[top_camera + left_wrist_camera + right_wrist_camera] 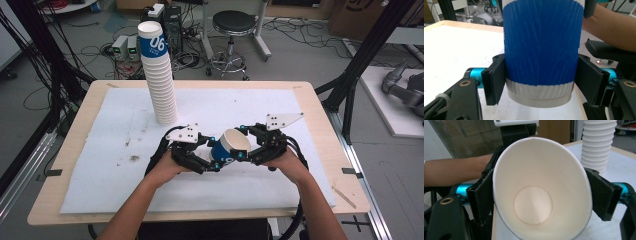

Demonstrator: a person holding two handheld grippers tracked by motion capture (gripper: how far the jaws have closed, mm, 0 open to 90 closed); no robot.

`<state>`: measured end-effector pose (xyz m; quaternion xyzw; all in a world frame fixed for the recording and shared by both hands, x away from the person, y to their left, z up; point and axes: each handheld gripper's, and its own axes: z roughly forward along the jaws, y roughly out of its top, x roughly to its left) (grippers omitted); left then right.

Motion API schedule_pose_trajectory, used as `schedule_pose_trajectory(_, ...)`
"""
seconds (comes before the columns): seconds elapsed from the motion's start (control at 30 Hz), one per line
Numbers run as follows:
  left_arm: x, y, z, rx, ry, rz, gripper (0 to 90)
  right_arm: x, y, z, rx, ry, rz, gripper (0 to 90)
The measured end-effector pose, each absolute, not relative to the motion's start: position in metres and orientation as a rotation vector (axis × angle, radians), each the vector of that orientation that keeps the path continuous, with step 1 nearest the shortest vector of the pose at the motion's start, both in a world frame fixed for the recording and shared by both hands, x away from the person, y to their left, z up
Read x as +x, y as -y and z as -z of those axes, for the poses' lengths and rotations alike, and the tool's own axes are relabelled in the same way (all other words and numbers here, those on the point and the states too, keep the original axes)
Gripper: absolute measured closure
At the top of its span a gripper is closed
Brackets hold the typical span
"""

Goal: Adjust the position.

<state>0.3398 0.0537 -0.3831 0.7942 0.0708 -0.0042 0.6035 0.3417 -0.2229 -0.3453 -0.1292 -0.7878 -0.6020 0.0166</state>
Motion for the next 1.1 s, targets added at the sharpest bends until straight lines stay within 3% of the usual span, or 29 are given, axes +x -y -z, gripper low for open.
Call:
schedule_pose_trajectory(0.17,0.335,-0.048,0.384,1.877,-0.189,-0.033,28.2,0.340,0.222,0.344,-0.356,2.523,1.863,25.1)
schedule_pose_trajectory(0.27,0.334,-0.048,0.383,1.894,-0.203,-0.049,22.4,0.339,0.221,0.343,-0.331,2.544,1.854,25.8)
schedule_pose_trajectory(0.33,0.334,-0.049,0.382,1.899,-0.198,-0.050,22.7,0.338,0.220,0.342,-0.329,2.563,1.833,26.0)
schedule_pose_trajectory(0.4,0.334,-0.048,0.382,1.909,-0.173,-0.043,29.2,0.338,0.218,0.342,-0.325,2.580,1.823,26.1)
schedule_pose_trajectory(0.57,0.334,-0.045,0.384,1.918,-0.176,-0.027,30.6,0.337,0.213,0.342,-0.317,2.595,1.828,26.0)
schedule_pose_trajectory(0.7,0.336,-0.048,0.382,1.858,-0.198,-0.020,30.3,0.336,0.213,0.343,-0.394,2.519,1.893,18.3)
schedule_pose_trajectory(0.87,0.338,-0.058,0.381,1.749,-0.240,-0.016,30.6,0.336,0.215,0.340,-0.470,2.415,2.019,18.1)
schedule_pose_trajectory(1.1,0.337,-0.057,0.380,1.762,-0.222,-0.041,30.4,0.338,0.210,0.347,-0.471,2.410,1.965,19.1)
